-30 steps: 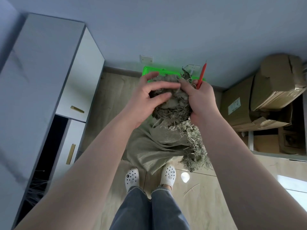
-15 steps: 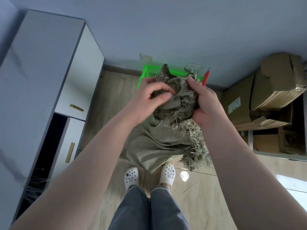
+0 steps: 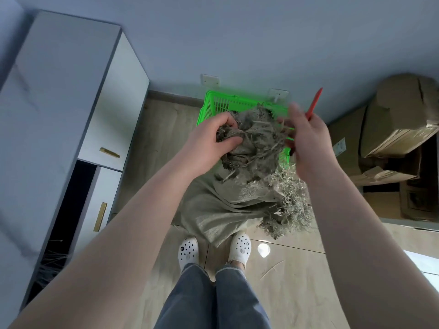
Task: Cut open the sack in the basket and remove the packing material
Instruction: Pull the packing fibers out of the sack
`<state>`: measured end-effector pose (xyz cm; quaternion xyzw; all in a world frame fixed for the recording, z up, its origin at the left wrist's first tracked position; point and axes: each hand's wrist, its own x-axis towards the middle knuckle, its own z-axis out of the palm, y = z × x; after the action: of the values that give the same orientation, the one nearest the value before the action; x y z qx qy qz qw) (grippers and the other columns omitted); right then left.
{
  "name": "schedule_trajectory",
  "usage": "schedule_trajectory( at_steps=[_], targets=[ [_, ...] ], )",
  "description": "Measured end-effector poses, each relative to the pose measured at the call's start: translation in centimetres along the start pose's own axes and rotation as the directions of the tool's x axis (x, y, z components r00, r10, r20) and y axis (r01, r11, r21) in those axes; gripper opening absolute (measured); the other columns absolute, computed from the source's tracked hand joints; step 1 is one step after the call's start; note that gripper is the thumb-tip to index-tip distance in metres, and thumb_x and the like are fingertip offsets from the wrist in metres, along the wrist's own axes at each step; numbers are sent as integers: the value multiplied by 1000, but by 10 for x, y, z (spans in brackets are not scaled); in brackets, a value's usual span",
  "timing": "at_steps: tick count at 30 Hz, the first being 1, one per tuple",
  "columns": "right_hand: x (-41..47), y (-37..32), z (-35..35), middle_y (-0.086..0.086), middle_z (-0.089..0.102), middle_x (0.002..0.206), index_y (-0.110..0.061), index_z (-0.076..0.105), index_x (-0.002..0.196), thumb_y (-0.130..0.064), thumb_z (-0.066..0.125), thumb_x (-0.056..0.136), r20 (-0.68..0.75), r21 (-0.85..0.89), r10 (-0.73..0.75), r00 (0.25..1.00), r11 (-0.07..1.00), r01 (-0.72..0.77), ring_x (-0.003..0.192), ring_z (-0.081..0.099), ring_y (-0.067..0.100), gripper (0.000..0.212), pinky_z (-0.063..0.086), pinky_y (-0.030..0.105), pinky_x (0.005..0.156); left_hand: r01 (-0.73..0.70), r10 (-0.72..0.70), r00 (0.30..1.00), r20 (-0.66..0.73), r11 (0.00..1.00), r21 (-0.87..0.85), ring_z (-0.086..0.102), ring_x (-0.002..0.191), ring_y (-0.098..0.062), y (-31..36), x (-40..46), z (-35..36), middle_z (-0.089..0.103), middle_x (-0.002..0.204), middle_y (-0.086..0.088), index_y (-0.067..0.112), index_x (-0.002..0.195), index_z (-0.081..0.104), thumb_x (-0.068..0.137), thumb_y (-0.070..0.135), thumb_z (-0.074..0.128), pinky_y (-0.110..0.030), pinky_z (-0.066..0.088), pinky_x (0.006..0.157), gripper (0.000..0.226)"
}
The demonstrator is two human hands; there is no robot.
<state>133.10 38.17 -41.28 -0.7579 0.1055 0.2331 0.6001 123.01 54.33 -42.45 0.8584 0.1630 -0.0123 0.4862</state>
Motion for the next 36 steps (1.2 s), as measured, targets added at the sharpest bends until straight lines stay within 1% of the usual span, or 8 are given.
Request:
schedule_trajectory(
  at_steps=[3,5,9,16,24,29,32,36],
  targets=[
    [-17,-10,-14,-1,55,74,-23,50,79,-36,37,103,-61,-150,-163,985,977,153,63,47,11,30,39,31,64,33,-34,999,-21,997,-70,50,70,16,-6,-1,0,54,80,22,26,92,56,86,24,69,-9,34,62,15],
    [-37,-13,-18,-3,47,67,-22,47,74,-31,36,103,64,-277,-245,967,927,253,58,40,13,33,32,31,57,57,-62,997,-45,994,-96,52,74,10,-8,0,2,57,81,20,24,92,58,85,25,70,-13,38,68,14],
    [-71,-8,-17,-3,48,59,-12,56,74,-34,39,101,405,-499,-74,911,817,288,50,38,10,39,32,32,55,64,-69,996,-51,993,-97,52,77,10,-8,-1,4,57,80,21,22,93,61,84,27,71,-8,36,66,14],
    [-73,-1,-10,-5,45,50,-8,64,73,-31,37,103,368,-556,80,926,817,151,42,35,8,47,30,27,51,44,-48,995,-86,998,-52,52,73,5,-4,-1,5,58,79,18,21,95,62,83,29,73,-14,38,64,18],
    [-64,5,-7,-6,43,46,-8,64,71,-30,39,103,318,-500,101,943,863,76,36,32,7,46,26,25,46,43,-47,996,-74,998,-55,52,74,9,-1,-3,5,58,80,21,23,94,61,82,31,74,-7,34,62,19],
    [-61,1,-5,-4,41,47,-10,62,71,-29,40,103,366,-377,74,928,923,75,34,29,6,44,23,18,39,27,-31,999,-43,994,-109,56,77,-4,3,-4,9,59,82,19,26,94,59,81,32,75,-26,42,69,21],
    [-60,-9,-7,2,37,51,-7,59,76,-28,39,104,405,-201,116,907,979,-35,34,25,8,41,18,19,36,32,-39,999,-17,954,-297,63,90,-4,8,-8,10,64,100,12,23,111,57,84,25,72,-25,53,80,31],
    [-53,-18,-12,1,35,51,-2,59,84,-28,38,104,489,-85,142,860,990,-115,35,22,8,39,14,21,36,135,-47,988,150,740,-659,66,101,-9,6,-15,19,67,112,2,22,129,54,94,15,59,-28,54,88,37]
  ],
)
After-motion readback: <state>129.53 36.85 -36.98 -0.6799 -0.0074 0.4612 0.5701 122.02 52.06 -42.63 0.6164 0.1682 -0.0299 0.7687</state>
